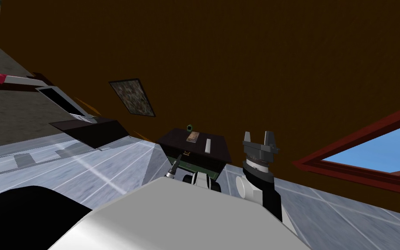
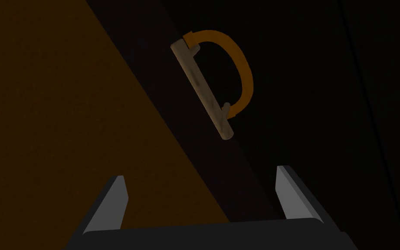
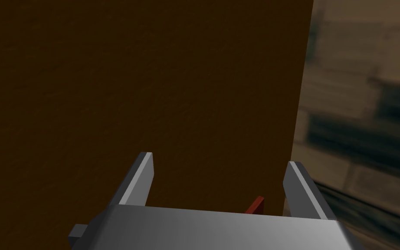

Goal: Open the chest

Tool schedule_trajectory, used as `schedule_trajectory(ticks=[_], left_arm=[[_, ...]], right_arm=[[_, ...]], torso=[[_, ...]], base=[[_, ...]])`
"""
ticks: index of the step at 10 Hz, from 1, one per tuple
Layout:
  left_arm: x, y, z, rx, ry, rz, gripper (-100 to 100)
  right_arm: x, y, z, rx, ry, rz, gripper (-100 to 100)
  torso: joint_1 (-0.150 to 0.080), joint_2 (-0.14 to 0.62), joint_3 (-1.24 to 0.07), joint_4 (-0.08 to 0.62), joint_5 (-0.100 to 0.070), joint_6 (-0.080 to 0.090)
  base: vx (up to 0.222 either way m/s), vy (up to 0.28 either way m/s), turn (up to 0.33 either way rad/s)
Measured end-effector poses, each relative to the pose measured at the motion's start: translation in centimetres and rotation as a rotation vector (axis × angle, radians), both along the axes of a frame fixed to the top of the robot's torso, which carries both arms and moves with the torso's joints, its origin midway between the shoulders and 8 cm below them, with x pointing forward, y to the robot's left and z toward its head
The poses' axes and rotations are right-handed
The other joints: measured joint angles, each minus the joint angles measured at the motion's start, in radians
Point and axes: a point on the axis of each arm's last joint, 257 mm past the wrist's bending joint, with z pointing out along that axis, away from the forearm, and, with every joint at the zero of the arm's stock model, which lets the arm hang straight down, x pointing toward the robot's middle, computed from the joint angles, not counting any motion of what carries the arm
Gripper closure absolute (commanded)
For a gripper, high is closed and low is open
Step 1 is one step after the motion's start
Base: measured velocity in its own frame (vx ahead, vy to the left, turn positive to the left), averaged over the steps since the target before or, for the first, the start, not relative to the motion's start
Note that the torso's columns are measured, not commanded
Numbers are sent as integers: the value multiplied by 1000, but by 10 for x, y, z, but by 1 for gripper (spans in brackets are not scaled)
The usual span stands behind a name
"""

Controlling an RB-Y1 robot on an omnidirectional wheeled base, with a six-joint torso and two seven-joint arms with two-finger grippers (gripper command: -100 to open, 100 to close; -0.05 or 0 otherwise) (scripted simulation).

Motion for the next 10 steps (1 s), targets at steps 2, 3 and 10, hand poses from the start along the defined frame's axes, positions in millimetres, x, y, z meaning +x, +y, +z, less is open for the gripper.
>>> schedule_trajectory(ticks=[2,3,10], left_arm=[[-3,-6,-13,-10,20,2,-100],[-7,-11,-18,-20,28,4,-100],[-17,-51,-37,-101,55,16,-100]], right_arm=[[0,0,0,0,0,0,0],[0,0,0,0,0,0,0],[0,0,0,0,0,0,0]], torso=[[-1,-2,-1,0,0,0],[-1,-1,-1,0,0,0],[-1,-1,0,0,0,0]], base=[[59,2,-18],[58,2,-14],[4,7,-21]])
